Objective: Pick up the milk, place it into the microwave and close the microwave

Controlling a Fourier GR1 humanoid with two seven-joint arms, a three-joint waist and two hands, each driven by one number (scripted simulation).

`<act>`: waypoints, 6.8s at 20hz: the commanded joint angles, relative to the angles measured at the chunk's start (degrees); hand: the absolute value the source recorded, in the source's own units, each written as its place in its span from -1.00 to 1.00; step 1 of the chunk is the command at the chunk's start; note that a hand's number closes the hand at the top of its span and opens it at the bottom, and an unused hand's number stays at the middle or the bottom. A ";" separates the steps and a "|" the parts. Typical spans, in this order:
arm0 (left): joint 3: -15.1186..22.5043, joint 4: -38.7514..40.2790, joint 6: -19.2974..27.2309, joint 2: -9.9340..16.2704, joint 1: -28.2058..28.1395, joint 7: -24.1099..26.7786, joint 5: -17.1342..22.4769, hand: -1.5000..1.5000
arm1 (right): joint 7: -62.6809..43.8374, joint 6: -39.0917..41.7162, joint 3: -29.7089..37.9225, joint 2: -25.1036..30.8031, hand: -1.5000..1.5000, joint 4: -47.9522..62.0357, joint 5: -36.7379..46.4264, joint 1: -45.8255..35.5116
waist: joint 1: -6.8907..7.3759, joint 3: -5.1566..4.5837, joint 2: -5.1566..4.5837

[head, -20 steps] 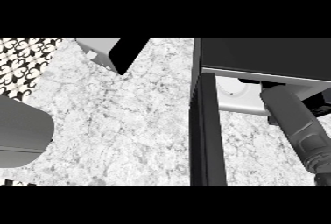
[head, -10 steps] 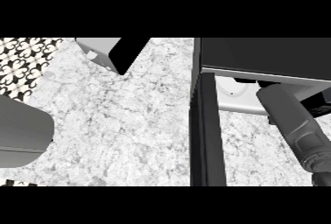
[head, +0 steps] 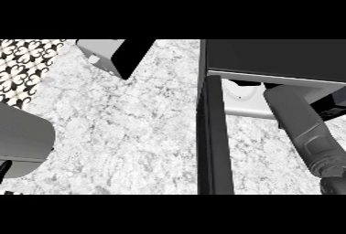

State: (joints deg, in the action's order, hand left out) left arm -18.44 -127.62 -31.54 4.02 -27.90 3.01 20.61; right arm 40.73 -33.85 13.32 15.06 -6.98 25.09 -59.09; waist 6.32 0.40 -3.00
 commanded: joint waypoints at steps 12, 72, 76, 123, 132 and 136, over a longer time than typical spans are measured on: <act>11.60 -2.98 -1.97 -3.90 -0.25 -2.28 -5.51 -1.00 | 10.55 20.42 8.68 -2.22 -1.00 -0.20 -10.00 6.72 | -3.15 -0.19 1.78; 72.67 69.78 56.20 -4.01 54.32 16.81 -9.19 1.00 | 1.75 62.31 -3.05 6.81 -1.00 -83.71 -38.62 75.95 | -13.28 -0.72 2.01; 75.80 69.83 58.02 -4.01 57.56 17.50 -4.08 1.00 | -1.63 64.13 -3.22 8.89 -1.00 -86.64 -42.61 76.08 | -13.89 -0.71 1.78; 65.66 76.90 82.07 -4.02 77.13 26.74 30.25 -1.00 | -8.75 56.63 9.07 27.59 1.00 -96.79 -37.48 59.88 | -22.62 -0.70 -2.51; 66.42 76.78 81.63 -4.02 78.89 29.33 32.26 -1.00 | -11.02 62.18 2.81 20.68 -1.00 -90.96 -49.78 59.42 | -21.12 -0.31 -3.06; 66.37 77.62 81.16 -4.02 79.27 29.94 33.64 -1.00 | -11.97 64.18 2.65 21.17 -1.00 -88.70 -52.53 59.00 | -22.04 -0.35 -3.10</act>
State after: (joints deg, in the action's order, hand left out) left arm 51.51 -53.89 48.92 -0.02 47.65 33.33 52.22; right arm 29.89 28.40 16.97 36.87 -97.91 -24.02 0.30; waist -15.39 0.13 -5.65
